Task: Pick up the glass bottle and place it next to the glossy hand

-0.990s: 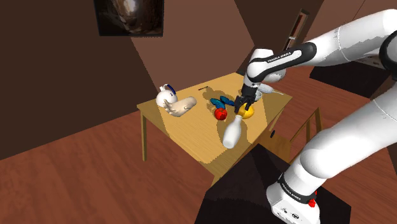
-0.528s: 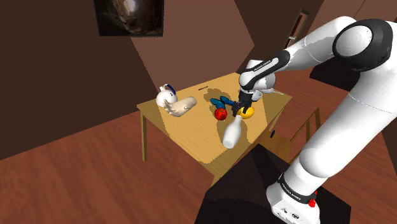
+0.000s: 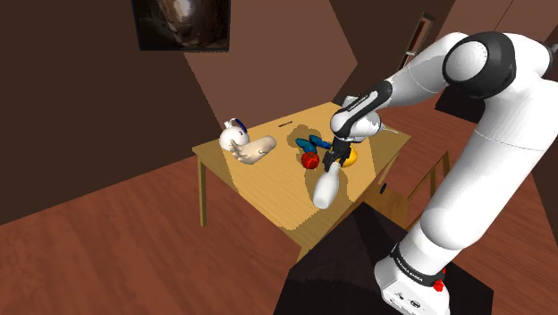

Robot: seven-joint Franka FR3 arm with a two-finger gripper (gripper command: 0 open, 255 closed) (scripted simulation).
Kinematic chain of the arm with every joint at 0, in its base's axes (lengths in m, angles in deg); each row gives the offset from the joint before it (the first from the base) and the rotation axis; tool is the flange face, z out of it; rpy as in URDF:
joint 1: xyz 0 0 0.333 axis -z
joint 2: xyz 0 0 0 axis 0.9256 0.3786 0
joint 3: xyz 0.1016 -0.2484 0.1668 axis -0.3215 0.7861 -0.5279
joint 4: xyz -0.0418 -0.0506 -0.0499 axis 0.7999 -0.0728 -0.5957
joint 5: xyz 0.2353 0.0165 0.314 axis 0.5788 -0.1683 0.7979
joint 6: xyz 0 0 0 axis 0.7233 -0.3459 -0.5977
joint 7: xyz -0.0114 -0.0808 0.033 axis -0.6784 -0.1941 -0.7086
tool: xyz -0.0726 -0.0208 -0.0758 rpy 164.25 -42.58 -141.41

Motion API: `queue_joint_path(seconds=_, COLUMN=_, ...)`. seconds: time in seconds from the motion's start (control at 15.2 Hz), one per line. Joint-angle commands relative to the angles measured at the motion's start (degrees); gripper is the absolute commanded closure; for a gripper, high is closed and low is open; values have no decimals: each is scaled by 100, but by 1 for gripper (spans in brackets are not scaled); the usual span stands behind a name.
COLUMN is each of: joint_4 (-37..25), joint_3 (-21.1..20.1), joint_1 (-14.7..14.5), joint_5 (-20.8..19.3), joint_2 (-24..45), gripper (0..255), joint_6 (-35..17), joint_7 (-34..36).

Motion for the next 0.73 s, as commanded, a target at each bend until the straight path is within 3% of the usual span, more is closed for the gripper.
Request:
queue_joint_path(seconds=0.0, joint_4=25, joint_3=-1, joint_1=9, joint_5=22, joint_2=40, gripper=0, joint_6=-65, joint_7=-27)
queue_joint_path(seconds=0.4, joint_4=24, joint_3=-1, joint_1=9, joint_5=22, joint_2=40, gripper=0, joint_6=-64, joint_7=-27)
queue_joint_path(seconds=0.46, joint_4=24, joint_3=-1, joint_1=9, joint_5=22, joint_2=40, gripper=255, joint_6=-64, joint_7=-27)
queue_joint_path(seconds=0.66, joint_4=24, joint_3=-1, joint_1=9, joint_5=23, joint_2=40, gripper=255, joint_6=-64, joint_7=-26)
